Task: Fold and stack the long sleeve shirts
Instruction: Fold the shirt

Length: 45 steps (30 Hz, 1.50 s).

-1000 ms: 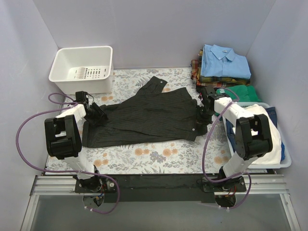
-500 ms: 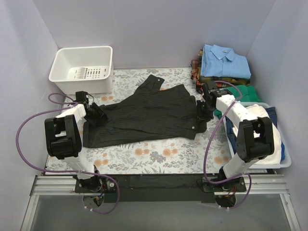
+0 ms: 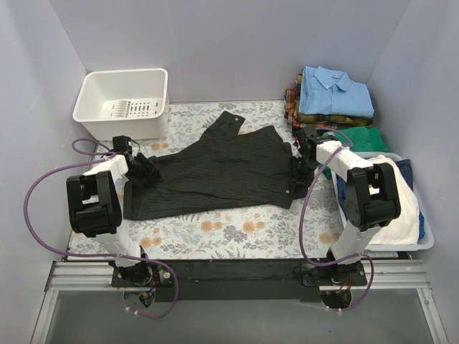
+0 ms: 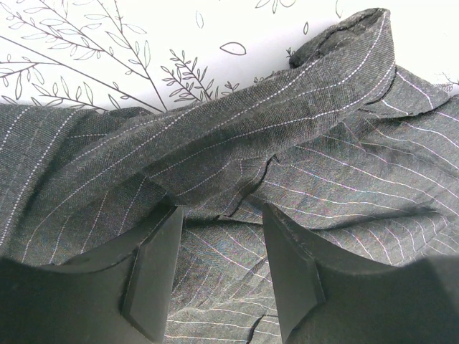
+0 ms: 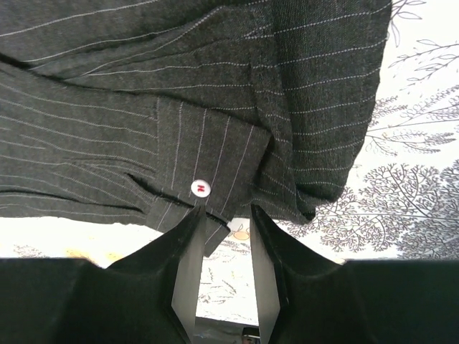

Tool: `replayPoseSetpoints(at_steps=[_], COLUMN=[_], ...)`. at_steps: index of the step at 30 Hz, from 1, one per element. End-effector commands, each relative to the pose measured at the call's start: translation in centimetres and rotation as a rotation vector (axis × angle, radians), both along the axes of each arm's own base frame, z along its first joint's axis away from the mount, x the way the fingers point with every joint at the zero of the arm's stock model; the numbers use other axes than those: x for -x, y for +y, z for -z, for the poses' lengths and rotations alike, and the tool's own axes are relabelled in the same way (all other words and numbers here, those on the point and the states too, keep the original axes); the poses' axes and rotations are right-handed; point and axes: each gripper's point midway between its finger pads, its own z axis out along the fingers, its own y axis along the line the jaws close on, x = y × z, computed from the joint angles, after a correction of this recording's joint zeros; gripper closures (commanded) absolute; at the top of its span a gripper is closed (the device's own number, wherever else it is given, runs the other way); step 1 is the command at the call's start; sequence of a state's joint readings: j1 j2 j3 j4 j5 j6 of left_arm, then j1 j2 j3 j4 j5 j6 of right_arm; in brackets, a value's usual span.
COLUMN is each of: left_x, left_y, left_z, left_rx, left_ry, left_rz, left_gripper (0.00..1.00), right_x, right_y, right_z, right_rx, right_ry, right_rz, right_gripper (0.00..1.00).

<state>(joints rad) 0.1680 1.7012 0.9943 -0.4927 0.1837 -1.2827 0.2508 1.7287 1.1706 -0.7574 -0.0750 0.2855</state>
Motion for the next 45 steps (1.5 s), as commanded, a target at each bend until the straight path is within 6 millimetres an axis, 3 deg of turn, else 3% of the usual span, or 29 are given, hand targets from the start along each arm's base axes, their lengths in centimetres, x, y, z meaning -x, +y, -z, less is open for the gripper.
replayPoseSetpoints(at_steps=[1, 18, 26, 29, 31, 37, 42, 45], left_x=[1.1, 1.1, 1.2, 1.2, 1.2, 1.3, 1.3, 1.4], left_y=[0.9, 1.0, 0.9, 1.0, 0.9, 0.9, 0.9, 0.9], left_z=[1.1, 1.1, 1.3, 1.3, 1.4, 1.4, 1.5, 1.5], left_rx=[-0.042, -0.045, -0.047, -0.047, -0.046, -0.046, -0.044, -0.046], left_ry=[0.055, 0.058, 0.062, 0.063, 0.066, 0.066, 0.068, 0.068], left_rz=[-0.013, -0.013, -0.010, -0.012, -0.010, -0.010, -0.012, -0.012], left_gripper=[0.51, 0.52, 0.52, 0.52, 0.52, 0.52, 0.52, 0.52], right_x=[-0.8, -2.0, -2.2, -2.1, -2.0, -1.9, -1.8, -1.6], right_y=[0.4, 1.3, 1.4, 1.1, 1.1, 0.7, 1.2, 1.3], right_z=[0.2, 0.2, 0.2, 0.1, -0.1, -0.7, -0.5, -0.1], right_rx=[-0.006, -0.032, -0.017, 0.000, 0.011, 0.034, 0.025, 0.031], right_ry=[-0.004, -0.035, -0.041, -0.041, -0.037, -0.047, -0.036, -0.025], right_rz=[-0.003, -0.012, -0.011, -0.008, -0.007, -0.008, -0.018, -0.022], right_gripper=[0.60, 0.69, 0.92, 0.92, 0.83, 0.76, 0.76, 0.82])
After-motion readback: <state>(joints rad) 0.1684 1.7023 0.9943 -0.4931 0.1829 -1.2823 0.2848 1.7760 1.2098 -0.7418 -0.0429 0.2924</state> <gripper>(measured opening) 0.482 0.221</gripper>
